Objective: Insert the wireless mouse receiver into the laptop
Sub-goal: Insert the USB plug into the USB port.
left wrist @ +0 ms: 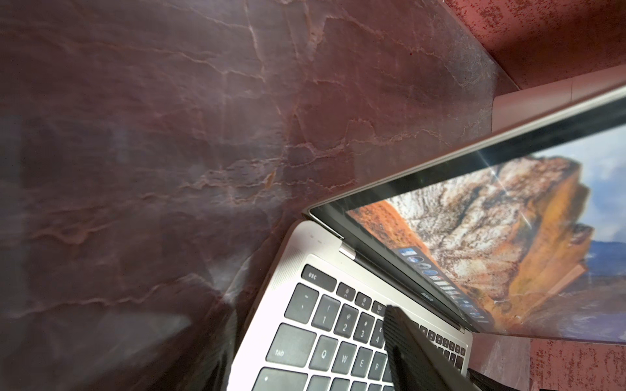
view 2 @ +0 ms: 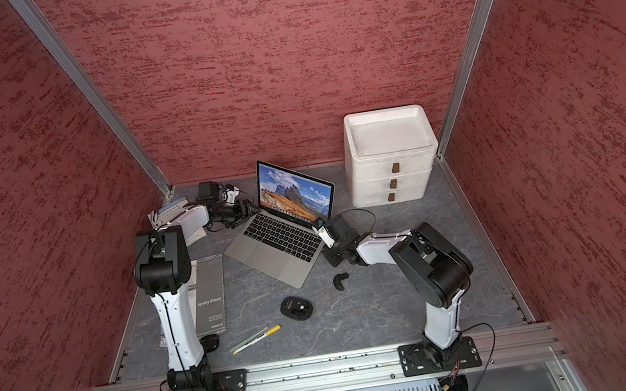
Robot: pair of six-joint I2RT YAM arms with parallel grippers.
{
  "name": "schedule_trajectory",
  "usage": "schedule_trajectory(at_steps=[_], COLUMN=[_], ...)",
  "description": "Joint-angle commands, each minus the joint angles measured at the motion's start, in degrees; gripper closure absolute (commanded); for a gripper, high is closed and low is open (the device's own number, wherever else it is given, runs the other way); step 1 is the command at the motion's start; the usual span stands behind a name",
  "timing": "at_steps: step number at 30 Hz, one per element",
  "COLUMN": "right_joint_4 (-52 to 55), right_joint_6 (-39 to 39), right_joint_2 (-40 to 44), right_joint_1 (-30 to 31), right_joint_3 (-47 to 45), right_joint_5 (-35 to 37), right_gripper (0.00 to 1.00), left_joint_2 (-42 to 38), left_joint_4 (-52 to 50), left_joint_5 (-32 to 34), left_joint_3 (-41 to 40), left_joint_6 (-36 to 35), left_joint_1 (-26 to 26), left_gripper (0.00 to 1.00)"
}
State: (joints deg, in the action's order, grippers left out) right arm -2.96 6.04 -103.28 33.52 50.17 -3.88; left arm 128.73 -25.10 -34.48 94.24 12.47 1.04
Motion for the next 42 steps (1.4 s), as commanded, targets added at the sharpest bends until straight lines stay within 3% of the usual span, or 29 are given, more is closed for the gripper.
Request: schedule_trajectory(at_steps=[1,22,35,42], right_joint_4=[-4.69,-13.27,0.09,6.62], right_joint_6=[0.87,0.95,-0.02,-3.06], right_joint_2=[0.76,-1.48,-6.57,-3.42], right_joint_1=[1.18,2.78,3.11,3.09], right_joint_3=[-1.66,-5.36,0.94,3.01], right_joint_5=[-2.54,-2.59,-1.14,2.08], right_gripper=[1.0,1.0,1.0,0.69], left_joint_2=[2.46,5.32,6.28,5.78], left_joint_4=[-2.59,-5.75,-8.88,-10.02], left_joint_5=[-2.78,-6.74,-8.6,-8.15], left_joint_3=[0.96,4.52,7.07,7.45], left_joint_6=[-0.7,-0.21,-1.49,-2.0], left_joint_1=[-0.15,-1.14,-1.1,-1.52], left_gripper=[0.26,0.28,0.33,0.31])
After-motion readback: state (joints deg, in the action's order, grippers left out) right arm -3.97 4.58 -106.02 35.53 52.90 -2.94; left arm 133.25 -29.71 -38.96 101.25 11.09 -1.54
